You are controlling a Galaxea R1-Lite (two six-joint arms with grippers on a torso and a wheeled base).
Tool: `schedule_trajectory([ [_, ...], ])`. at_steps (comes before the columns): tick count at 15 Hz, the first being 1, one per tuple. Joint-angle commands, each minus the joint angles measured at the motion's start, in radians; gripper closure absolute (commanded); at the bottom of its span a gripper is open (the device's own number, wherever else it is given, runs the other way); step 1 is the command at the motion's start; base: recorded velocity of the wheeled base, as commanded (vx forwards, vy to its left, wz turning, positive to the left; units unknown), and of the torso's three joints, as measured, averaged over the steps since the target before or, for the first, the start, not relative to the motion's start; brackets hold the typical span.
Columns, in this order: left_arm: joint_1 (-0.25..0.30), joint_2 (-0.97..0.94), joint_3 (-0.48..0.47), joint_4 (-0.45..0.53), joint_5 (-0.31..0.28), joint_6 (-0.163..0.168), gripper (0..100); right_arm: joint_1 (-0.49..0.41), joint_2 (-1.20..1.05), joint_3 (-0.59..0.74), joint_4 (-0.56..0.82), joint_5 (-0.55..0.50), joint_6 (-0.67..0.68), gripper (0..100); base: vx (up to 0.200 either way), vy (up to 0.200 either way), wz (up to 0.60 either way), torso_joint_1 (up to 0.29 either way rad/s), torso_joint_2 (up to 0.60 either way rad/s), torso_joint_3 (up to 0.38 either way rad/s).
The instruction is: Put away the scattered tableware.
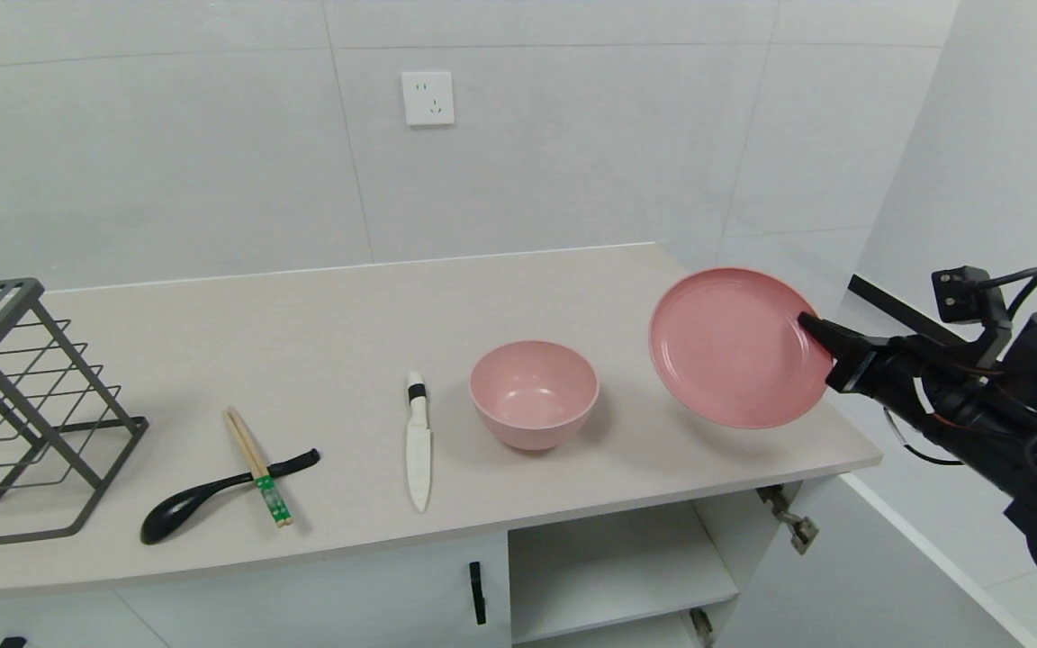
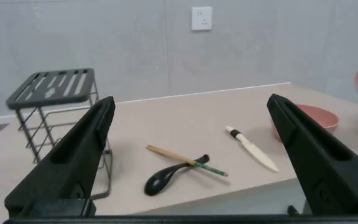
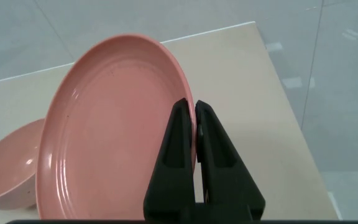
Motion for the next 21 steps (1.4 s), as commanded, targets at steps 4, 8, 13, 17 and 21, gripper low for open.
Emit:
schedule_trajectory([
  [4,-0.206,0.386,-0.076,0.02,-0.036,-0.094,0,-0.003,-0.021,0.01,-0.005,-0.002,-0.002,100,0.0,0.0,0.0,0.0,0.0,0.0],
  [8,-0.236,0.593,-0.086,0.008,-0.167,-0.096,0,0.021,-0.046,0.069,-0.005,0.033,-0.007,100,0.0,0.0,0.0,0.0,0.0,0.0],
  [13,-0.244,0.849,-0.185,-0.047,-0.23,-0.094,0,0.024,-0.058,0.155,-0.074,0.137,-0.013,100,0.0,0.0,0.0,0.0,0.0,0.0],
  [17,-0.275,1.058,-0.235,-0.169,-0.241,-0.091,0,0.015,-0.086,0.2,-0.108,0.183,-0.013,100,0.0,0.0,0.0,0.0,0.0,0.0],
  [21,-0.313,1.274,-0.321,-0.291,-0.233,-0.094,0,0.007,-0.106,0.201,-0.108,0.182,-0.013,100,0.0,0.0,0.0,0.0,0.0,0.0],
])
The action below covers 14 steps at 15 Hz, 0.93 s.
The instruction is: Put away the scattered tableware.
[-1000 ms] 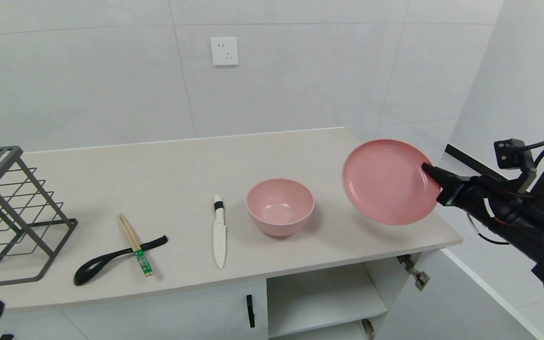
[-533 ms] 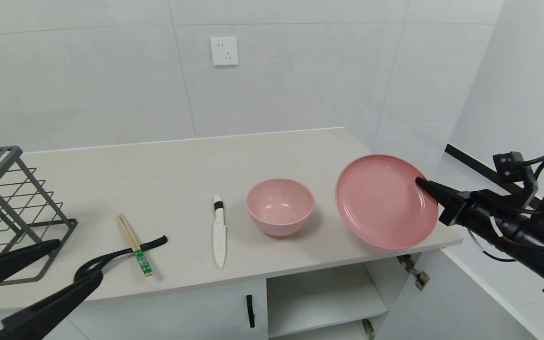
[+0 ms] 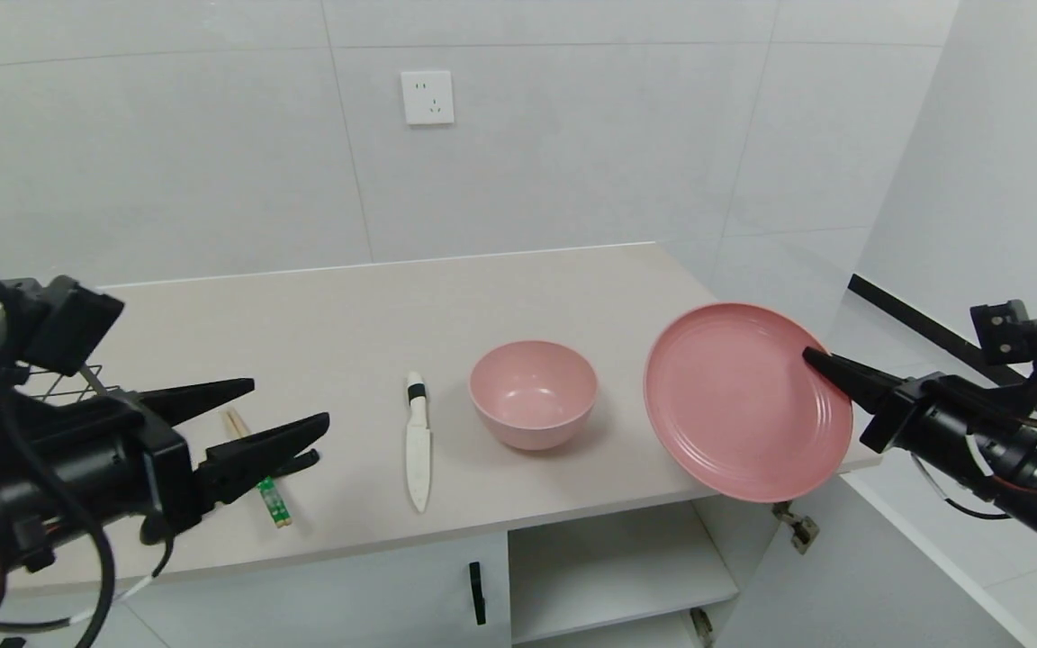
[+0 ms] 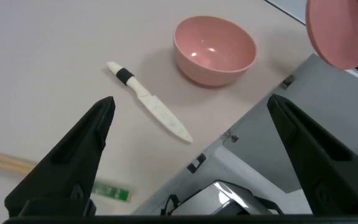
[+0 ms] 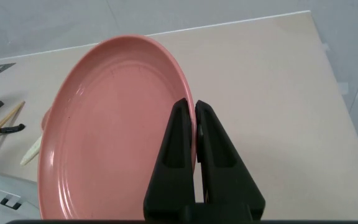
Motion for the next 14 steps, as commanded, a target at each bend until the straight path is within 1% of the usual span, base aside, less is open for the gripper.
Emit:
schedule_trajectory([
  [1,-0.021,0.165,-0.05,-0.051,0.004,-0.003,0,-0.001,-0.01,0.001,-0.001,-0.001,0.0,100,0.0,0.0,0.0,0.0,0.0,0.0],
  [3,-0.023,0.222,-0.07,-0.055,0.003,-0.009,0,-0.001,-0.011,-0.001,-0.001,-0.001,0.0,100,0.0,0.0,0.0,0.0,0.0,0.0],
  [4,-0.025,0.245,-0.085,-0.055,0.004,-0.029,0,-0.001,-0.011,-0.001,-0.001,-0.001,0.0,100,0.0,0.0,0.0,0.0,0.0,0.0],
  [5,-0.038,0.289,-0.137,-0.055,0.004,-0.086,0,-0.001,-0.011,-0.004,-0.001,-0.001,0.0,100,0.0,0.0,0.0,0.0,0.0,0.0],
  [7,-0.071,0.338,-0.193,-0.056,-0.002,-0.172,0,0.001,-0.011,-0.005,-0.001,-0.001,0.0,100,0.0,0.0,0.0,0.0,0.0,0.0],
  [8,-0.075,0.346,-0.199,-0.056,-0.002,-0.178,0,-0.001,-0.011,-0.007,-0.001,-0.001,0.0,100,0.0,0.0,0.0,0.0,0.0,0.0],
  [9,-0.095,0.414,-0.246,-0.056,0.003,-0.192,0,-0.001,-0.011,-0.008,-0.001,-0.001,0.0,100,0.0,0.0,0.0,0.0,0.0,0.0],
  [11,-0.11,0.492,-0.3,-0.056,0.009,-0.192,0,0.001,-0.011,-0.01,-0.001,-0.001,0.0,100,0.0,0.0,0.0,0.0,0.0,0.0],
  [14,-0.113,0.587,-0.346,-0.058,0.01,-0.187,0,0.001,-0.01,-0.015,-0.001,-0.001,0.0,100,0.0,0.0,0.0,0.0,0.0,0.0],
])
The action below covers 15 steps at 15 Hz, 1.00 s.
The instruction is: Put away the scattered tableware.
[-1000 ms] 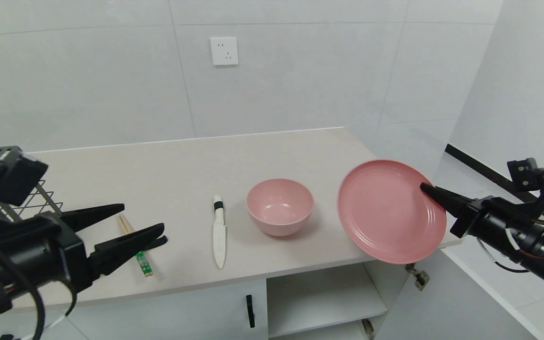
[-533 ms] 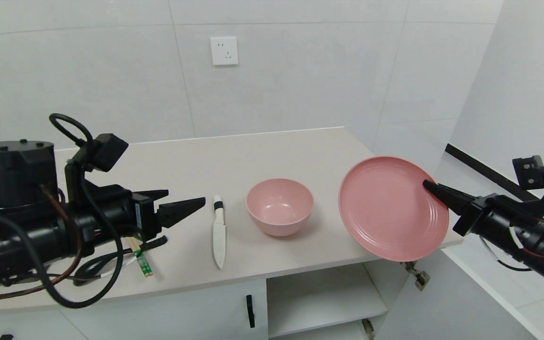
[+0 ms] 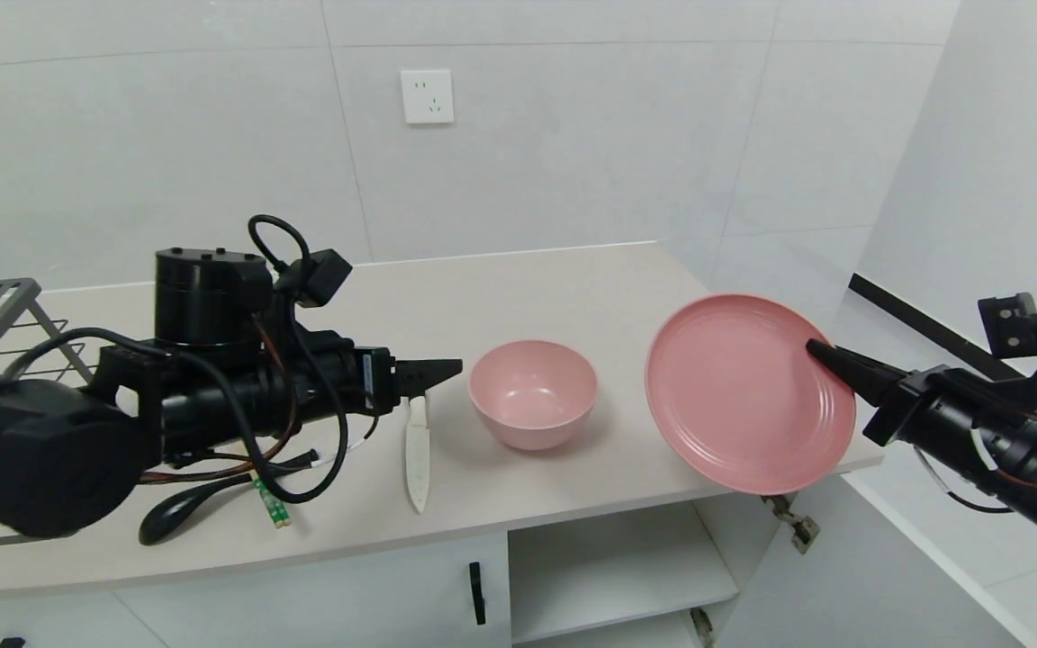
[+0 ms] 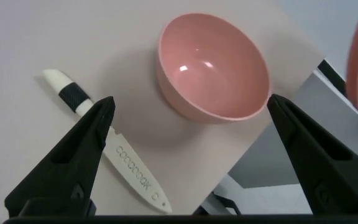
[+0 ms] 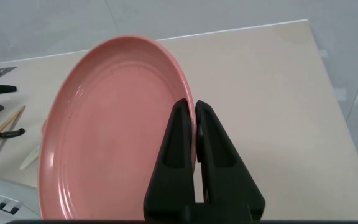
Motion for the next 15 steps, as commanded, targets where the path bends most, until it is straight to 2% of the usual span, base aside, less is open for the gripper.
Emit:
schedule_trajectory([
  [1,-0.005,0.101,-0.042,-0.001,0.001,0.002,0,0.0,0.003,-0.003,-0.001,0.0,0.0,100,0.0,0.0,0.0,0.0,0.0,0.0],
  [6,-0.039,0.231,-0.102,-0.071,0.055,0.002,0,0.003,0.009,-0.017,-0.001,-0.001,0.001,100,0.0,0.0,0.0,0.0,0.0,0.0],
  [9,-0.063,0.277,-0.169,-0.065,0.07,0.002,0,0.005,0.009,-0.017,-0.001,-0.001,0.001,100,0.0,0.0,0.0,0.0,0.0,0.0],
  [11,-0.091,0.318,-0.22,-0.06,0.122,0.003,0,0.005,0.009,-0.017,-0.001,-0.001,0.001,100,0.0,0.0,0.0,0.0,0.0,0.0],
  [13,-0.113,0.343,-0.271,-0.014,0.162,0.003,0,0.005,0.009,-0.017,-0.001,-0.001,0.001,100,0.0,0.0,0.0,0.0,0.0,0.0],
  [15,-0.131,0.338,-0.304,0.101,0.182,0.002,0,0.005,0.009,-0.017,-0.001,-0.001,0.001,100,0.0,0.0,0.0,0.0,0.0,0.0],
])
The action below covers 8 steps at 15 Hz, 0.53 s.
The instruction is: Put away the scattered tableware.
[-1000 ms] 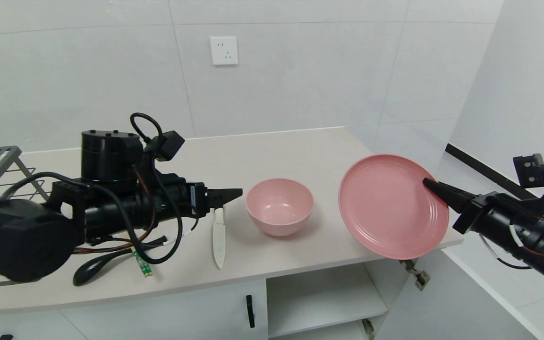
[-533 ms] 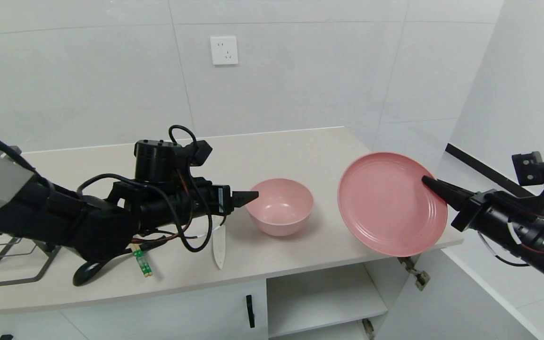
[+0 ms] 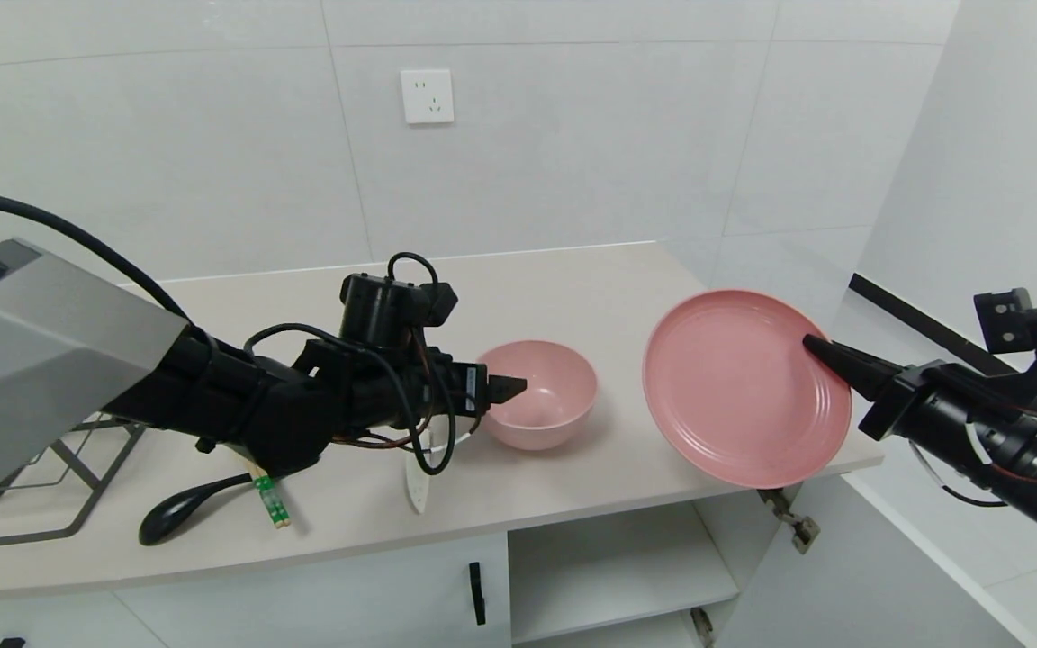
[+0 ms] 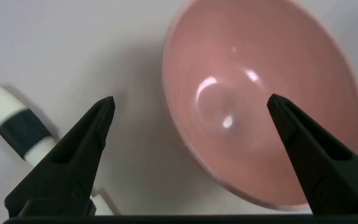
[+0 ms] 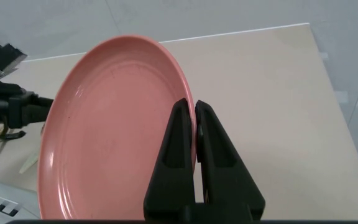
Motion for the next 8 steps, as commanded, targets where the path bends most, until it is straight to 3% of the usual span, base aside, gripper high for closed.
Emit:
schedule_trajectory([
  [1,-0.016,0.007,-0.026,0.037,0.017,0.0,0,0.0,0.001,-0.002,-0.001,0.001,0.0,100,0.0,0.0,0.0,0.0,0.0,0.0],
  [3,-0.017,0.012,-0.029,0.039,0.033,0.0,0,0.0,0.001,-0.002,-0.001,0.001,0.0,100,0.0,0.0,0.0,0.0,0.0,0.0],
  [4,-0.016,0.013,-0.041,0.044,0.039,0.0,100,0.0,0.001,-0.002,-0.001,0.001,0.0,100,0.0,0.0,0.0,0.0,0.0,0.0],
  [8,-0.016,0.004,-0.033,0.048,0.04,0.0,100,0.0,0.003,0.0,-0.001,0.001,0.0,100,0.0,0.0,0.0,0.0,0.0,0.0],
])
